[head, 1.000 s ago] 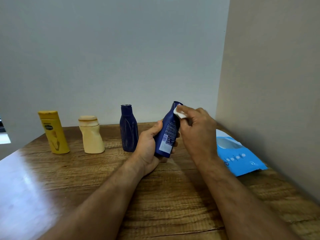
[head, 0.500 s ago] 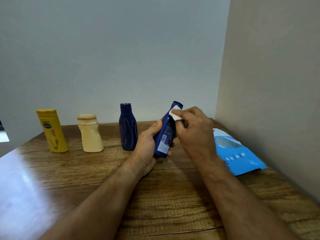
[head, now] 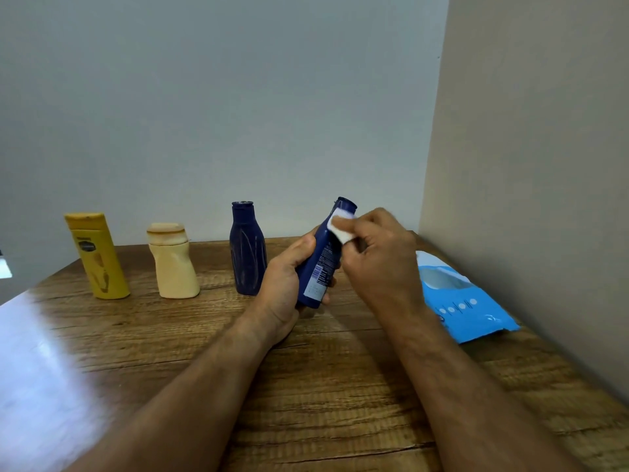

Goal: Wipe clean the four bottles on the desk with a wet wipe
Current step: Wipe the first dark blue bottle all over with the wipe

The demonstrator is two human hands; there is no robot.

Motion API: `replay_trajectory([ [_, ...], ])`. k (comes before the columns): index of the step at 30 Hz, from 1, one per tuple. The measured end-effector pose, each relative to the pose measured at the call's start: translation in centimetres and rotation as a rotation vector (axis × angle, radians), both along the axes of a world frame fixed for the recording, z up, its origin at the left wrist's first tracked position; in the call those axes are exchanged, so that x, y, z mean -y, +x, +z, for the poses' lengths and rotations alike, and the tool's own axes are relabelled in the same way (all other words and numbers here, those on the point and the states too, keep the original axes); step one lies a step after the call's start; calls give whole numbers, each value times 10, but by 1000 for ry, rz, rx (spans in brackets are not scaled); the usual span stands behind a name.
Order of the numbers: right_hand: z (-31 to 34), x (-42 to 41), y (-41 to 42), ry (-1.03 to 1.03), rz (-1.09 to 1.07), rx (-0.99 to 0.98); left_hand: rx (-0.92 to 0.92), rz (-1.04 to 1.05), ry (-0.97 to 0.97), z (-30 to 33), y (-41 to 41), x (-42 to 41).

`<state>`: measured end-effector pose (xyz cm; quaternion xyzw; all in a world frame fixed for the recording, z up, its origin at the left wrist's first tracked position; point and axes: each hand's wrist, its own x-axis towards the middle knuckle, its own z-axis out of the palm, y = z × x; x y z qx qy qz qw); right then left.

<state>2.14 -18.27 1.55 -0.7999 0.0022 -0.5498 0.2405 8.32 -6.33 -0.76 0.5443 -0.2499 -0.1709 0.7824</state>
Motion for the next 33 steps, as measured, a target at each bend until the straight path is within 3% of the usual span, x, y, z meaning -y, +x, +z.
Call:
replay_trajectory([
  [4,3,7,1,77,-39,49,86,-18,50,-3,-1,-1],
  [12,-6,7,-5,-91,211,-185,103,-29,20,-6,9,-3],
  [18,1,9,-1,96,43,-16,80,-93,23,-7,9,-2],
  [21,2,10,-1,123,73,20,45,-104,-2,-5,3,1],
  [29,-7,6,-4,2,356,-253,-154,-60,-89,-3,12,5],
  [33,-4,3,-1,-4,152,-174,-180,-60,-41,-6,12,10],
])
